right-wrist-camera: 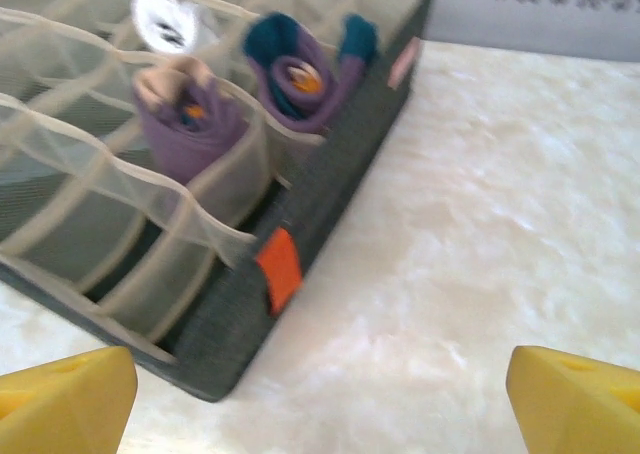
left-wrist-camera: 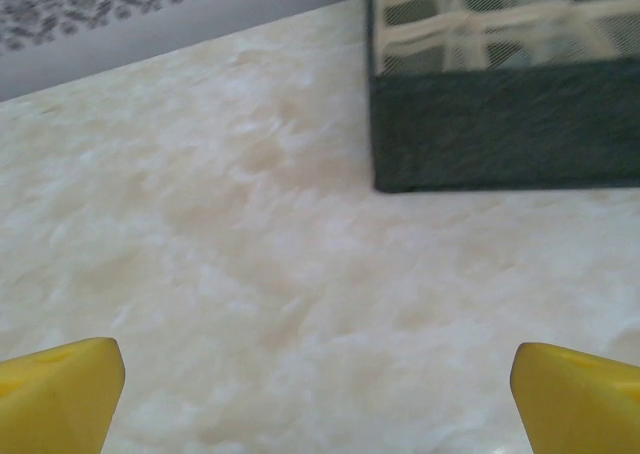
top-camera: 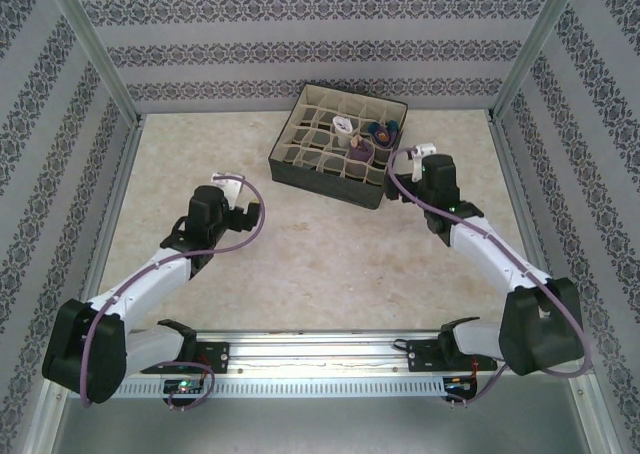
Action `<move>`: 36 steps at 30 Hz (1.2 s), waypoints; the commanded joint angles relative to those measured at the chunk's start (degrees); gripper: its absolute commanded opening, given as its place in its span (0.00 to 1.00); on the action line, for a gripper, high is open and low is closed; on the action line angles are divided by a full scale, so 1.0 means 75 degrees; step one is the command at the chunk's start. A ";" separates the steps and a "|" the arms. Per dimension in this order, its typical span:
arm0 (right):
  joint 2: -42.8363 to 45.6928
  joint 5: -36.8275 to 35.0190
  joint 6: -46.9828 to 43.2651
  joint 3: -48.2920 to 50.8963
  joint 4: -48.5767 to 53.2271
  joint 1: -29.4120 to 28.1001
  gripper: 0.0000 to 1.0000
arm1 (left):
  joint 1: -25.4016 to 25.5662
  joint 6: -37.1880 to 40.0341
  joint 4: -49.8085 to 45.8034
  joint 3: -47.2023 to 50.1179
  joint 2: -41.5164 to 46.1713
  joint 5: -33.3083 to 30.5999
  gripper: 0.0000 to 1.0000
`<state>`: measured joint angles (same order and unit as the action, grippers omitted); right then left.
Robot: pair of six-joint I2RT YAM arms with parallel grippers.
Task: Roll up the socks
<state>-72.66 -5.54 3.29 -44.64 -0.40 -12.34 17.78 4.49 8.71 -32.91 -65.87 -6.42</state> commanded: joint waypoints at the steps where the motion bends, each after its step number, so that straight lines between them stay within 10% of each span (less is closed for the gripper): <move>1: 0.0531 -0.0779 0.0430 0.0942 -0.1381 0.0299 0.98 | -0.0211 0.0350 0.0824 0.0373 0.0156 -0.1043 0.99; 7: 0.0527 -0.0360 0.1385 0.1807 -0.2170 0.1286 0.98 | -0.0946 -0.0388 0.1384 0.1196 0.0085 -0.1569 0.99; 18: -0.0113 -0.0046 0.0283 0.3060 -0.4914 0.1504 0.98 | -0.2225 0.0048 0.2914 0.1858 -0.0444 0.0375 0.99; 31: -0.2011 0.0826 -0.0160 0.3656 -0.8118 0.1647 0.98 | -0.2382 0.0055 0.4803 0.1827 -0.1528 0.1681 0.99; 36: -0.1900 0.0298 -0.0021 0.3124 -0.7063 0.1635 0.98 | -0.2372 -0.0193 0.6842 0.2114 -0.2808 0.2029 0.99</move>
<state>-86.85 -2.22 3.05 -18.76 -51.81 -0.12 0.62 4.10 48.64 -18.09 -82.37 5.48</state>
